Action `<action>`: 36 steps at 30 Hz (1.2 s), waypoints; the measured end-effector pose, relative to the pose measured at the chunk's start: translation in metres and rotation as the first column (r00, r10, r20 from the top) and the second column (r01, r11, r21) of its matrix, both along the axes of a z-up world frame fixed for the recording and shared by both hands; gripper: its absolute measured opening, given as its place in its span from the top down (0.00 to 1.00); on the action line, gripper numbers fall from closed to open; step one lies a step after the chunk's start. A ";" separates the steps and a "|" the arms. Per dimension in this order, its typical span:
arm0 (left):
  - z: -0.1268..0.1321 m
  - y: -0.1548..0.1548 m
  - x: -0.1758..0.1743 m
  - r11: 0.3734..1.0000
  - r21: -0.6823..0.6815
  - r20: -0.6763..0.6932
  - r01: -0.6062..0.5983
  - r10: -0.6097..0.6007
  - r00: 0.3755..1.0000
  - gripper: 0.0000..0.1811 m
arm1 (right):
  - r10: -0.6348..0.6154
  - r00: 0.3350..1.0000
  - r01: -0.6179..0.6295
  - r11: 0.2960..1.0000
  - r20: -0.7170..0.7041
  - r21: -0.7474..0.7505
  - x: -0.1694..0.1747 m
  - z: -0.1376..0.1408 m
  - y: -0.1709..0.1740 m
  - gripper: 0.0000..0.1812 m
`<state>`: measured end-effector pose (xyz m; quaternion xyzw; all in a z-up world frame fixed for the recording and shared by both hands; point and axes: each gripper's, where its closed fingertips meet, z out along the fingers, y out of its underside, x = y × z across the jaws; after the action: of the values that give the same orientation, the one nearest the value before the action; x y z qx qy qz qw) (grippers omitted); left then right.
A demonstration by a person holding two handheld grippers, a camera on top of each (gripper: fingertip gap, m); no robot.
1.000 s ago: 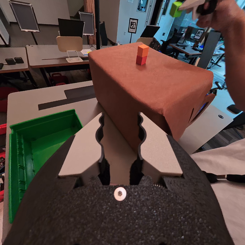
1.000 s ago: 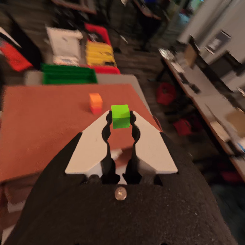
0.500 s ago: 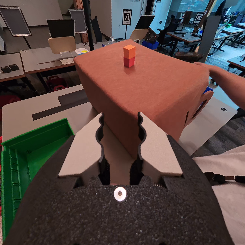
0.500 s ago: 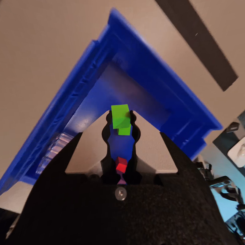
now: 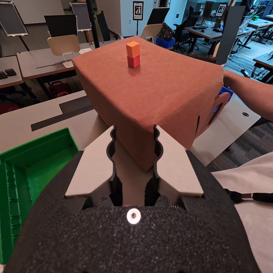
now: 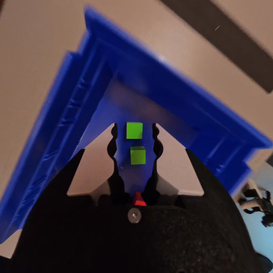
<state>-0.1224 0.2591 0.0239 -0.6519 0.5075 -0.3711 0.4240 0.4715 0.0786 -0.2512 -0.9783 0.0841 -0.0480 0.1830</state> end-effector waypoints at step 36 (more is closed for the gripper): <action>0.000 0.037 -0.035 0.999 -0.007 0.062 -0.035 0.035 0.997 0.72 | 0.353 0.877 -0.476 0.731 0.326 0.490 -0.182 0.321 0.108 0.85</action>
<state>-0.1576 0.2960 0.0237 -0.6500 0.4816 -0.3852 0.4440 0.2896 0.1869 0.0698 -0.8648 -0.1470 -0.0822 0.4730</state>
